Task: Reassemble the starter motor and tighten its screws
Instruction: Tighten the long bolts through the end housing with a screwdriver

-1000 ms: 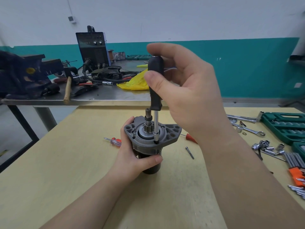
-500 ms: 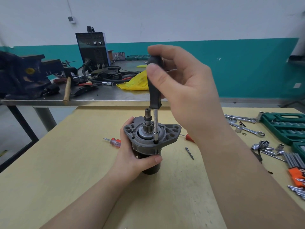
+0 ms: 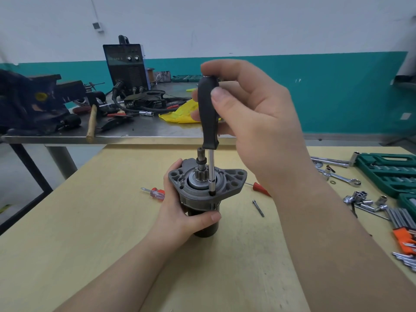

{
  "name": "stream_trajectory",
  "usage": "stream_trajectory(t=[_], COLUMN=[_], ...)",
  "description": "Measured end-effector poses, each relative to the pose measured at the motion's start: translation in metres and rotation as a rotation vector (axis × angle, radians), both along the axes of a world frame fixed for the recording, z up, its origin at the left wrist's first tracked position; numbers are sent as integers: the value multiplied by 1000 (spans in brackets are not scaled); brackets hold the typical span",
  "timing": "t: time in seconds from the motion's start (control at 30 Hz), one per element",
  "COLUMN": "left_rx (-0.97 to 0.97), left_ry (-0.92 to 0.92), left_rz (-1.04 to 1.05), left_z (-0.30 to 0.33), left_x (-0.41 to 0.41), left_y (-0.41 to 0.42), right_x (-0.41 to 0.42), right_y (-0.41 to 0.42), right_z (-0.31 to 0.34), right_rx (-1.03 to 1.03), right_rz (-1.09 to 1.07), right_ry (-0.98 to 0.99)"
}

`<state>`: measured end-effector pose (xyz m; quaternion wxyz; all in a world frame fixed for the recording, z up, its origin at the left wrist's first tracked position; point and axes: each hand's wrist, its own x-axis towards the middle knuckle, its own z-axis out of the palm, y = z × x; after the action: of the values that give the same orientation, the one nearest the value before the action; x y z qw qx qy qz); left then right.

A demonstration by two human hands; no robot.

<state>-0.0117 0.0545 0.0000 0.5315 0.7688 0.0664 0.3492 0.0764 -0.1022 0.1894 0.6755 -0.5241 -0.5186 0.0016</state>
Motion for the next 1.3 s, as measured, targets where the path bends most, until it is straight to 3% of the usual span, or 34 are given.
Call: stream_trajectory(t=[0.57, 0.93, 1.3], left_rx=[5, -13, -16], left_ry=[5, -10, -8], left_rz=[0, -25, -33], left_z=[2, 4, 6], left_x=[0, -1, -1], left_y=[-1, -5, -5], right_x=[-4, 5, 0], right_y=[0, -7, 2], right_z=[1, 1, -1], right_rx=[14, -32, 40], right_rz=[-148, 184, -95], right_ry=[-109, 131, -75])
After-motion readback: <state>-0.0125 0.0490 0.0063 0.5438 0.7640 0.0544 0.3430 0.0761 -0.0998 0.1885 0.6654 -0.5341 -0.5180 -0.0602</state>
